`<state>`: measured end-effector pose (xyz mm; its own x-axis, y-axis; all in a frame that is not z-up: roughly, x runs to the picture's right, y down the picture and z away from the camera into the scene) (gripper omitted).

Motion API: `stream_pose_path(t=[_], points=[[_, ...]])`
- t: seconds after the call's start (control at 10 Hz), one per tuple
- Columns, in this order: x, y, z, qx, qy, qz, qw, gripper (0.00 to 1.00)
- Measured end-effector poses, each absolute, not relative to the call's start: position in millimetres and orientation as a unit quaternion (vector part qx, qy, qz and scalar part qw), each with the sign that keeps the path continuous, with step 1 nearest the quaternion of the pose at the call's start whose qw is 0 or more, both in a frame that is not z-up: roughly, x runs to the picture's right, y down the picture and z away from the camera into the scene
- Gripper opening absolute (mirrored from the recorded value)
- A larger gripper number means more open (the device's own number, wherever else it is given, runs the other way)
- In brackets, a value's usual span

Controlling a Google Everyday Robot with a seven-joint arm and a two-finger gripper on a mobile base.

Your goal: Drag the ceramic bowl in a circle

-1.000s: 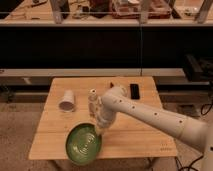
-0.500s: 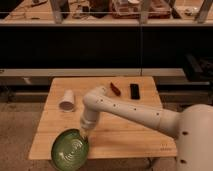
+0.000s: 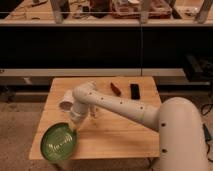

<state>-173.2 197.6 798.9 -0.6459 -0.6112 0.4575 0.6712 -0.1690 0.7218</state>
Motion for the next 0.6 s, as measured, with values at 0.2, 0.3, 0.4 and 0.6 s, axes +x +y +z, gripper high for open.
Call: stream_pose_path(t=[0.2,0.3,0.4,0.6], points=[[-152,175,813,-0.024,-0.472,-0.751,0.461,0.14],[-139,168,817,-0.024,-0.463,-0.743,0.483,0.14],[-117,161,822,-0.023,-0.450,-0.730,0.514,0.14],[-80,157,824,-0.024,-0.431,-0.712,0.554,0.14]])
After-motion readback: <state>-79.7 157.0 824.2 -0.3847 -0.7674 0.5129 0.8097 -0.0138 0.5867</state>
